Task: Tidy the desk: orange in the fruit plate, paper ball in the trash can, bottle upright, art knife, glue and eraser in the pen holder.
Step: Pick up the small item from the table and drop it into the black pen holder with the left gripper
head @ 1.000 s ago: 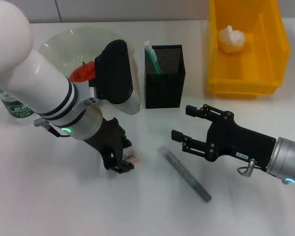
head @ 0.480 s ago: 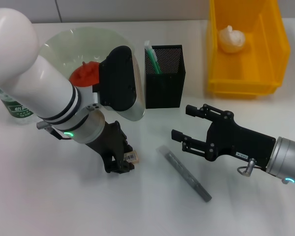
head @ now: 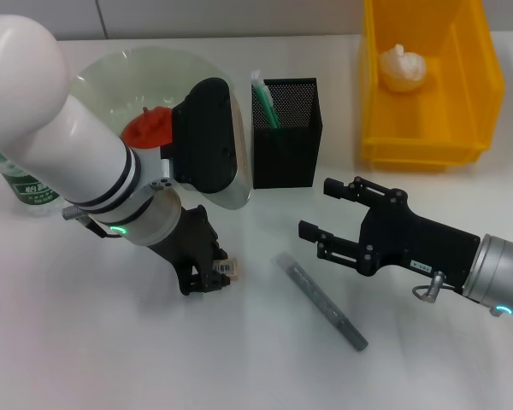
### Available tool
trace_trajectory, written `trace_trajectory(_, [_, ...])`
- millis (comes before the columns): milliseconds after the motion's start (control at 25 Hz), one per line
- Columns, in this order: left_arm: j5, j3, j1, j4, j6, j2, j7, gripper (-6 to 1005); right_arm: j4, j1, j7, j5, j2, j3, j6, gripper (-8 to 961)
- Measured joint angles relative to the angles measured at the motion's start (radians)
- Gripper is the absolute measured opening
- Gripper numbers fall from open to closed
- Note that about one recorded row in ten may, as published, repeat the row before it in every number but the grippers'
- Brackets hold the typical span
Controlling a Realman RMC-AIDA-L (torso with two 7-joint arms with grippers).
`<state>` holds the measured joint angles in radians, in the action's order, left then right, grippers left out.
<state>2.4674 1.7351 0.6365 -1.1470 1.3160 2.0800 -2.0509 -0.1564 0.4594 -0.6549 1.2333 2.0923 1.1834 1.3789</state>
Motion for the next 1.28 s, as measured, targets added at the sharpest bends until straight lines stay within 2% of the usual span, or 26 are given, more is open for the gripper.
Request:
trace_trajectory(80, [0.001,0.001,0.0,-0.001,0.0,0.0,0.004,285,0.0,0.001,0.0,0.0,0.0,0.0,0.0,726])
trace_trajectory(400, [-0.006,-0.01,-0.008,-0.02,-0.001,0.0,0.008,284,0.0,0.0,0.0,0.0,0.0,-0.018,0.0,726])
trace_trajectory(600, [-0.066,-0.064,-0.06,-0.116,0.002,-0.006,0.037,283,0.001,-0.006,0.0,0.0,0.0,-0.04,0.009,725])
trace_trajectory(680, [-0.066,-0.064,-0.06,-0.116,0.002,-0.006,0.037,283,0.001,-0.007,0.0,0.0,0.0,-0.045,0.011,725])
trace_trajectory(760, [-0.141,-0.124,-0.105,-0.186,0.005,-0.007,0.079,283,0.002,-0.008,0.0,0.0,0.0,-0.05,0.012,725])
trace_trajectory(880, [-0.141,-0.124,-0.105,-0.186,0.005,-0.007,0.079,291,0.002,-0.008,0.0,0.0,0.0,-0.05,0.013,725])
trace_trajectory(920, [-0.209,-0.174,-0.138,-0.227,0.005,-0.008,0.112,294,0.003,-0.009,0.0,0.0,0.0,-0.05,0.015,725])
trace_trajectory(960, [-0.323,-0.249,-0.166,-0.246,-0.01,-0.008,0.165,297,0.004,-0.009,0.0,0.0,0.0,-0.05,0.018,725])
trace_trajectory(1000, [-0.344,-0.259,-0.168,-0.242,-0.023,-0.008,0.171,300,0.006,-0.008,0.0,0.0,0.0,-0.051,0.02,725])
trace_trajectory(1120, [-0.36,-0.265,-0.169,-0.238,-0.043,-0.008,0.175,308,0.012,-0.008,0.0,0.0,0.0,-0.052,0.023,726])
trace_trajectory(1160, [-0.377,-0.254,-0.169,-0.227,-0.129,-0.005,0.171,311,0.014,-0.007,0.0,0.0,0.0,-0.053,0.023,726])
trace_trajectory(1280, [-0.386,-0.235,-0.169,-0.224,-0.192,-0.003,0.168,319,0.019,-0.006,0.0,0.0,0.0,-0.053,0.023,726])
